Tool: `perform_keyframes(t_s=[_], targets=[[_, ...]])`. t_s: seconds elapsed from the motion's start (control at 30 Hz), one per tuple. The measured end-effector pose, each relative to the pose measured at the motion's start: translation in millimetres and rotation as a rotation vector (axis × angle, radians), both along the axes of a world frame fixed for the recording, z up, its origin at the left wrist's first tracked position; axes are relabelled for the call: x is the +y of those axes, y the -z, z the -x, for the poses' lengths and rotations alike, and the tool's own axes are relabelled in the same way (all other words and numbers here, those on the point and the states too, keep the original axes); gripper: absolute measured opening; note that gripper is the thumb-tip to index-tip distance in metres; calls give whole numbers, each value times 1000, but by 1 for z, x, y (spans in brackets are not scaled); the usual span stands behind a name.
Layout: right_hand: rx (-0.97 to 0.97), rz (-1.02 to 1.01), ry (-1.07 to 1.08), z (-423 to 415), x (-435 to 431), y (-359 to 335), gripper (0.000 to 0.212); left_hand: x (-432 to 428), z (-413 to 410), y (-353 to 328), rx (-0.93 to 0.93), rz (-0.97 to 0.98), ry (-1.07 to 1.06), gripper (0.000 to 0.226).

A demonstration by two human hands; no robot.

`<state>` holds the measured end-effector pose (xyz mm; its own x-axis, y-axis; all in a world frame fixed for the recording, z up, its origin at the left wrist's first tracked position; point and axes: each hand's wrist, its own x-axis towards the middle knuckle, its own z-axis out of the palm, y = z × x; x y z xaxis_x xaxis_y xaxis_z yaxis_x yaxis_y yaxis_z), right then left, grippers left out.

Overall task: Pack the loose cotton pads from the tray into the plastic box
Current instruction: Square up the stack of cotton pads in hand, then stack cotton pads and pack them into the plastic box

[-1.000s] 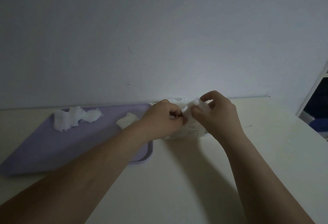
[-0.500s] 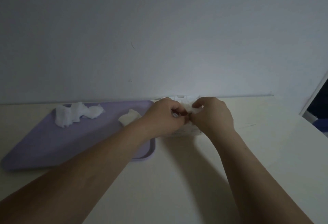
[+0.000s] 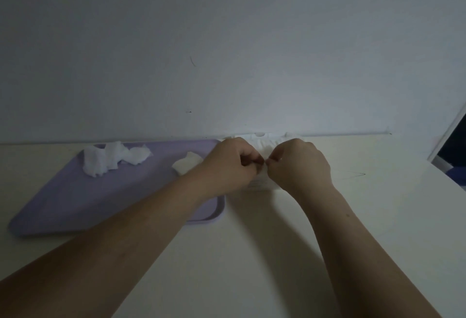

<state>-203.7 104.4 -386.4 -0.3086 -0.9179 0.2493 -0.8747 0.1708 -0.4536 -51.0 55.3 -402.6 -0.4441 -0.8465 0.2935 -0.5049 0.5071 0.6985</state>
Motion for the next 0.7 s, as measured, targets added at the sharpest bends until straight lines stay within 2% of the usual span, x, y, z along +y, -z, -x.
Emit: perform_keyframes(t_s=[0.17,0.2,0.27,0.33,0.37,0.47,0.53,0.6,0.7], targets=[[106,29,13,4,0,4,22,0,-3,2,38,36,34,15],[157,82,34,2,0,6,24,-2,-9,3,73,68,11,16],[200,325,38,-3,3,9,20,-11,-25,4,115,181,-123,22],[131,541,-71,-20,8,13,15,-28,-52,9,38,245,-296,25],[74,584,-182,-30,11,16,13,-37,-67,14,-55,218,-351,27],[-114,483,-600,-64,21,30,12,-52,-104,34,-348,86,-287,38],[-126,343,-742,-74,23,42,13,-48,-112,44,-431,35,-195,37],[-61,246,-746,-76,21,52,18,-40,-118,45,-392,17,-162,37],[-25,204,-680,-75,19,59,24,-25,-128,39,-313,38,-151,42]])
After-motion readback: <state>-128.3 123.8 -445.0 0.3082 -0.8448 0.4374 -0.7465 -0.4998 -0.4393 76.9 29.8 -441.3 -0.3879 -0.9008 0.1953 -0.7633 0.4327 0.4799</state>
